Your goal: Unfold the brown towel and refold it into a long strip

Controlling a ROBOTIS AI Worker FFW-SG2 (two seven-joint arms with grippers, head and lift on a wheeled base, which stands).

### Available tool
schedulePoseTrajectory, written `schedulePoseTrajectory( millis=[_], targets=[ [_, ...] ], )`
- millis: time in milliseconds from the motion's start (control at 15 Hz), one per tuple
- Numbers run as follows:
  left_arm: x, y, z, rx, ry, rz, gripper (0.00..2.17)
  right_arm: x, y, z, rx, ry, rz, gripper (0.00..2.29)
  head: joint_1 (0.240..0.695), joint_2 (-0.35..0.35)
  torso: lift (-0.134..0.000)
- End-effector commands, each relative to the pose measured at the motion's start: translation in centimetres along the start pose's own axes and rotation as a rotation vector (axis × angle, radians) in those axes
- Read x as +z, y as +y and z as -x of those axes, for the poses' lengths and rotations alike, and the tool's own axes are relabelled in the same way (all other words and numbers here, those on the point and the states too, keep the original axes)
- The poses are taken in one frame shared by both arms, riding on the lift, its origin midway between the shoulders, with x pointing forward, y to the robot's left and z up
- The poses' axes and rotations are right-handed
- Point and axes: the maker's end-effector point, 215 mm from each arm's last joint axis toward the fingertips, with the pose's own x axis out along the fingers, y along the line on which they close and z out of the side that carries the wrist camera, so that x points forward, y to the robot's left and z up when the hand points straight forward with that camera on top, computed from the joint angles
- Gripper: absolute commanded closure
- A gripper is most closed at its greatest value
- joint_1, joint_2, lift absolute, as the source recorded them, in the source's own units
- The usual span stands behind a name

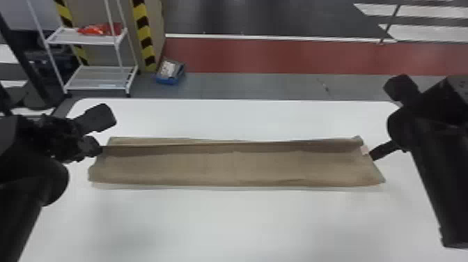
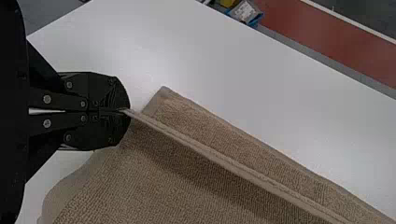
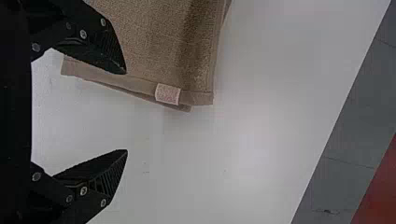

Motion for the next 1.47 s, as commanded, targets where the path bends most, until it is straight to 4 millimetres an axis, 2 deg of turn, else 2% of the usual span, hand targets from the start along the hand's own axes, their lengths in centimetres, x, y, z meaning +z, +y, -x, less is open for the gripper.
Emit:
schedulePoseTrajectory(
  millis=[0, 67, 133, 200, 333, 400, 467, 667, 867, 1000, 1200, 1267, 1400],
  targets=[
    [0.0, -0.3, -0.2, 0.013, -0.005, 0.001, 2.10, -0.6, 0.0, -0.2, -0.010, 0.013, -0.019, 0.05, 0.695, -0.058, -0.123],
    [-0.1, -0.3, -0.2, 0.036, -0.010, 0.004, 1.90, -0.7, 0.1, -0.2, -0.011, 0.015, -0.026, 0.05, 0.695, -0.060, -0.123],
    [-0.4, -0.6, -0.2, 0.067, -0.017, -0.002, 1.59, -1.2, 0.3, -0.4, -0.008, 0.020, -0.034, 0.06, 0.695, -0.060, -0.123],
    [-0.2, -0.1, 0.5, 0.115, -0.042, 0.002, 1.25, -1.7, 0.5, -0.4, -0.007, 0.022, -0.041, 0.06, 0.695, -0.059, -0.123],
    [0.5, -0.5, 1.9, 0.133, -0.133, 0.010, 0.38, -1.8, 1.0, 0.3, -0.004, -0.015, -0.049, 0.06, 0.695, -0.057, -0.123],
    [0.0, -0.6, 2.9, 0.143, -0.164, 0.029, 0.11, -2.4, 1.3, 0.5, 0.001, -0.023, -0.067, 0.06, 0.695, -0.057, -0.123],
    [0.1, -0.2, 4.0, 0.160, -0.203, 0.035, 0.02, -2.9, 1.3, 1.0, 0.005, -0.038, -0.086, 0.07, 0.695, -0.061, -0.123],
    [0.0, -0.1, 7.0, 0.186, -0.340, 0.110, 0.00, -4.2, 1.4, 2.8, 0.041, -0.115, -0.145, 0.07, 0.695, -0.061, -0.123],
    [0.2, 1.2, 10.3, 0.207, -0.559, 0.346, 0.00, -6.3, 2.6, 5.3, 0.101, -0.195, -0.306, 0.07, 0.695, -0.062, -0.123],
    [-0.4, 1.0, 11.9, 0.210, -0.679, 0.516, 0.00, -7.3, 5.4, 7.2, 0.142, -0.275, -0.371, 0.07, 0.695, -0.060, -0.123],
    [-2.4, 1.0, 12.8, 0.256, -0.739, 0.788, 0.00, -8.0, 10.6, 9.8, 0.202, -0.382, -0.422, 0.06, 0.695, -0.016, -0.123],
    [-2.5, 0.3, 13.1, 0.220, -0.774, 0.860, 0.00, -8.0, 12.6, 10.7, 0.233, -0.418, -0.430, 0.06, 0.695, 0.003, -0.123],
    [-1.3, -1.7, 14.6, 0.196, -0.837, 0.904, 0.01, -8.4, 15.9, 11.4, 0.269, -0.458, -0.442, 0.07, 0.695, 0.040, -0.123]
  ],
)
